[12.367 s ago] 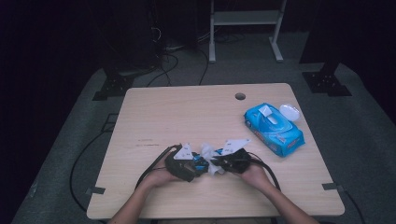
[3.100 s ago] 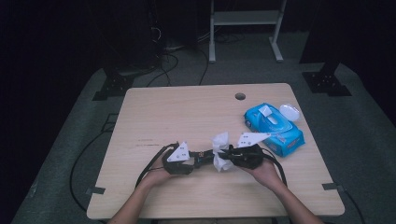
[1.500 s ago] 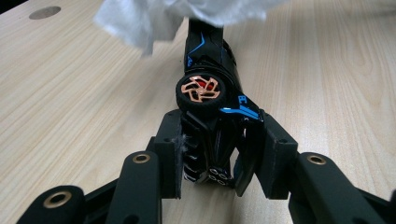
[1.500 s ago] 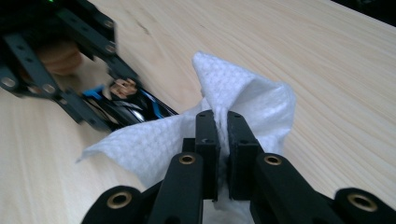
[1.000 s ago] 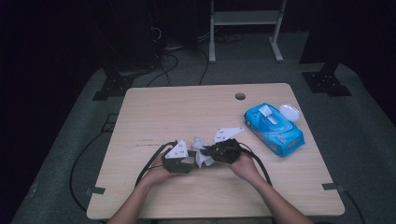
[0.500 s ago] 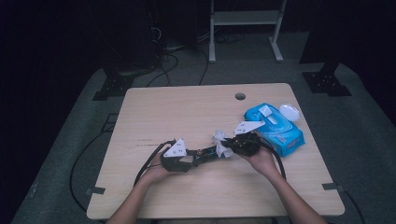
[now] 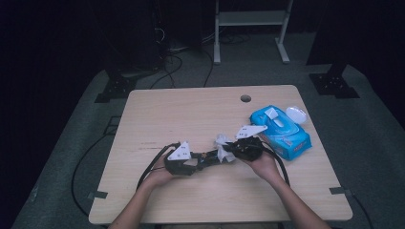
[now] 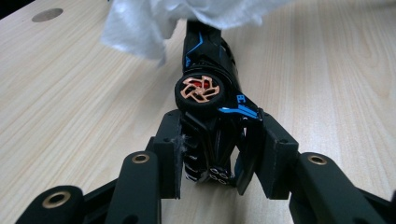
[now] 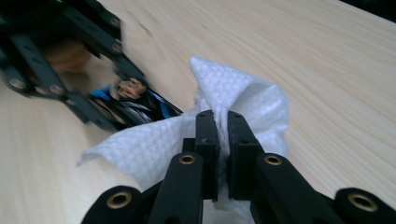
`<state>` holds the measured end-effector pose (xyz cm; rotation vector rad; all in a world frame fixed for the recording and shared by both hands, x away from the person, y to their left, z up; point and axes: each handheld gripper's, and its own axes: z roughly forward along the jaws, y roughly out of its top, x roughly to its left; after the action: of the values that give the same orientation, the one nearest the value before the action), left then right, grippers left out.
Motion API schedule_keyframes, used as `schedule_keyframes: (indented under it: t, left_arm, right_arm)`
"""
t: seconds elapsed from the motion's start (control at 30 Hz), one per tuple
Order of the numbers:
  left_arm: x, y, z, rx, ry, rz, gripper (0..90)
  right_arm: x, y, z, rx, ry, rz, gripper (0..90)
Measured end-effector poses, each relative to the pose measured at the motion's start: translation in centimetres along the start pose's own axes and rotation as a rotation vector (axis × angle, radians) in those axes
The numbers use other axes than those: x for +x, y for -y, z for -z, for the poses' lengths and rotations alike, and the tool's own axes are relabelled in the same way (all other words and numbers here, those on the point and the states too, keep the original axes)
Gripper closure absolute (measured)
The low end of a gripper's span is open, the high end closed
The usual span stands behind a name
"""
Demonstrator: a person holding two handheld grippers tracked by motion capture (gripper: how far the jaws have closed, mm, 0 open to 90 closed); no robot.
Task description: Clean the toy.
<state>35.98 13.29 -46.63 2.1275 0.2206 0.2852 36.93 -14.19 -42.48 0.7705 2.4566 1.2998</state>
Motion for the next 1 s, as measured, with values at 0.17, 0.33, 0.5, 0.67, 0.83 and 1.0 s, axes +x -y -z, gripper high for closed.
schedule_keyframes:
  t: [0.17, 0.33, 0.5, 0.67, 0.83, 1.0]
  left_arm:
    - [0.2, 0.1, 0.0, 0.003, -0.002, 0.008, 57.6]
    - [0.2, 0.2, 0.0, 0.003, -0.001, 0.009, 57.7]
    - [0.4, 0.2, 0.0, 0.006, -0.011, 0.02, 57.4]
    - [0.7, 0.3, 0.1, 0.013, -0.027, 0.039, 55.8]
    - [0.6, 0.3, 0.0, 0.02, -0.027, 0.051, 54.8]
    - [0.3, 0.3, -0.3, 0.04, -0.025, 0.049, 50.6]
  right_arm:
    - [1.6, -0.6, -1.6, -0.015, -0.076, 0.039, 84.0]
    - [0.3, -0.4, -0.7, -0.019, -0.026, 0.019, 84.1]
    - [-1.1, 0.5, 0.4, -0.01, -0.012, -0.024, 84.2]
    - [-0.5, 0.8, 0.6, -0.016, -0.002, -0.001, 84.1]
    - [-0.1, 1.2, 1.0, -0.024, -0.009, -0.002, 84.1]
    - [0.2, 1.6, 1.4, -0.03, -0.02, 0.004, 84.1]
